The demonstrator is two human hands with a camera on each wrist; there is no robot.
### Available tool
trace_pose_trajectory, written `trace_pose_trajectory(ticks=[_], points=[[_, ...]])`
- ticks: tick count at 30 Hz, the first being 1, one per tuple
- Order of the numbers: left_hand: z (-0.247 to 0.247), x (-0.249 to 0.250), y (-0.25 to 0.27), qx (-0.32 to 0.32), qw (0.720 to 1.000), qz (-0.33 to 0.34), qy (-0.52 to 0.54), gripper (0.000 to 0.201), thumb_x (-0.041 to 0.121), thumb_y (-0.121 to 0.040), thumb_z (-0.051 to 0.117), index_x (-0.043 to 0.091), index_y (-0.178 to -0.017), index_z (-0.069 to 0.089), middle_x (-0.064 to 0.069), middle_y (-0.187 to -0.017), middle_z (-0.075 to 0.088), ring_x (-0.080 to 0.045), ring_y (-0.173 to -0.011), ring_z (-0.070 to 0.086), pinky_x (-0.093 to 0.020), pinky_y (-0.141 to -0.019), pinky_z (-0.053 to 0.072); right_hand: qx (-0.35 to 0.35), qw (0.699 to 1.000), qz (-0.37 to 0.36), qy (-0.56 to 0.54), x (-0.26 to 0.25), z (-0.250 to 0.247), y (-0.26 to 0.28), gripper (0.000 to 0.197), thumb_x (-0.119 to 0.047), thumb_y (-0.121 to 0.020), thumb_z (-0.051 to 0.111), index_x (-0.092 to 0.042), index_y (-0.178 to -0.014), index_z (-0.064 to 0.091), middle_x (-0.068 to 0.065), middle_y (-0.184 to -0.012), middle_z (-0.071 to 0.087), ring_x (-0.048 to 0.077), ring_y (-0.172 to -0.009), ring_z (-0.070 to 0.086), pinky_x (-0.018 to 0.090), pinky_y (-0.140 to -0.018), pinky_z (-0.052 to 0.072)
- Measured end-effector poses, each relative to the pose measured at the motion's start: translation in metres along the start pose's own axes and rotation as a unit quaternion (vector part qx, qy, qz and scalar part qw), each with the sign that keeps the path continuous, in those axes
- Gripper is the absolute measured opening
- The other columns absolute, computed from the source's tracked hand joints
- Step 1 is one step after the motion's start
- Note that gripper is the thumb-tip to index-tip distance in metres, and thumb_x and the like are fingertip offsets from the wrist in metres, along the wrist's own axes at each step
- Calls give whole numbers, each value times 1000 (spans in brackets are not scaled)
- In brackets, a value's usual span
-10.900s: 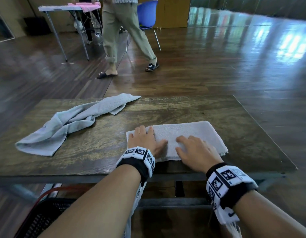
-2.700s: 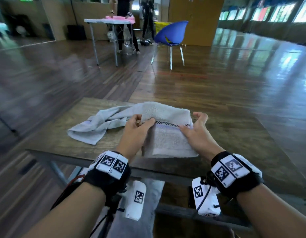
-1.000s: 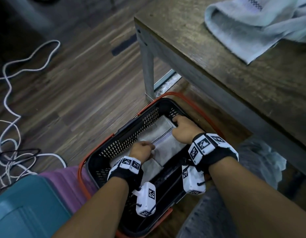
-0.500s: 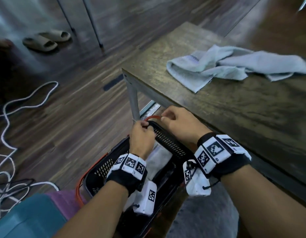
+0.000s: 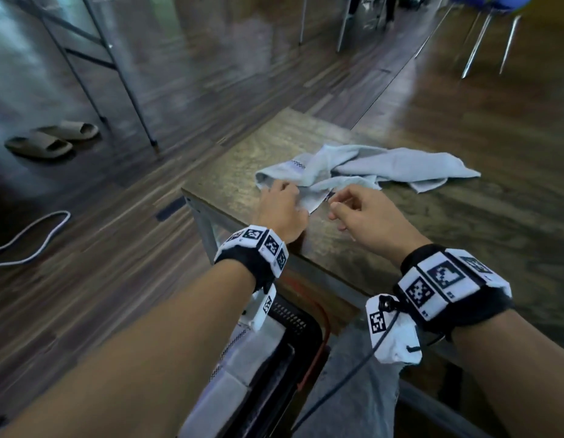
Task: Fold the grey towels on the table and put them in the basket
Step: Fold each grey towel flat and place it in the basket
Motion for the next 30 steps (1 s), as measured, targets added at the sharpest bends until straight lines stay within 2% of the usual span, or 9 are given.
trace_pose_trajectory(ticks=[3,6,10,14,18,22,25,27,30], points=[[-5,5,-8,20,999,10,-26,20,31,-92,59,14,-97,69,-5,-119,60,-29,-110,55,-44,-92,48,12,1000,10,16,13,-8,-3,5,-25,-95,58,-21,-97,62,0,-91,70,21,-86,67,39,-80,55],[-9,23,-8,20,998,57,-7,21,31,-89,63,13,-79,69,-6,-91,69,-28,-92,61,-41,-82,49,37,999,15,27,19,-17,0,27,-19,-93,62,-19,-119,56,0,-100,63,18,-88,62,29,-71,48],[-12,74,8,-25,975,151,163,21,25,-95,61,9,-81,64,4,-70,58,-7,-63,51,-21,-61,36,26,994,4,105,20,-28,16,68,-16,-87,70,-31,-144,37,4,-129,37,22,-124,36,39,-105,36],[-20,130,24,-63,952,226,195,25,32,-98,56,9,-91,62,7,-71,58,1,-60,49,-12,-55,36,119,976,1,184,19,-74,40,36,-20,-91,63,-23,-126,61,7,-127,45,27,-125,33,39,-98,36],[-26,176,43,-89,927,275,238,24,35,-85,73,25,-101,59,20,-86,61,12,-77,58,-8,-64,42,202,962,-22,180,11,-138,74,6,-18,-90,59,-17,-91,65,4,-96,58,29,-100,53,41,-77,45],[-11,214,52,-87,949,284,106,14,25,-86,64,12,-82,65,-1,-80,67,-18,-72,62,-38,-66,51,288,948,-19,137,11,-208,119,14,-25,-90,62,-19,-77,62,-2,-75,64,25,-77,60,37,-65,45],[-16,243,55,-40,958,266,95,30,26,-91,57,16,-63,54,0,-59,55,-21,-57,53,-32,-52,35,355,926,22,125,29,-256,158,13,-35,-88,59,-23,-88,64,-4,-79,67,25,-80,62,40,-69,51],[-25,274,64,-21,950,291,115,39,25,-94,55,25,-57,40,9,-55,45,-8,-52,44,-26,-50,26,383,915,37,122,42,-278,182,14,-34,-89,61,-28,-102,61,-4,-94,67,25,-93,61,39,-74,48],[-28,328,83,-63,927,339,147,22,24,-95,53,24,-73,56,8,-64,57,-3,-61,53,-27,-56,36,359,912,33,194,47,-287,210,58,-30,-87,71,-29,-138,44,1,-125,57,28,-119,47,43,-94,43]])
Point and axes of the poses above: each hand's wrist, its own y-axis away from the middle knuckle, its own z-axis out of the palm, x = y × z, the point moved 9 cm from there along -y, towards the middle knuckle
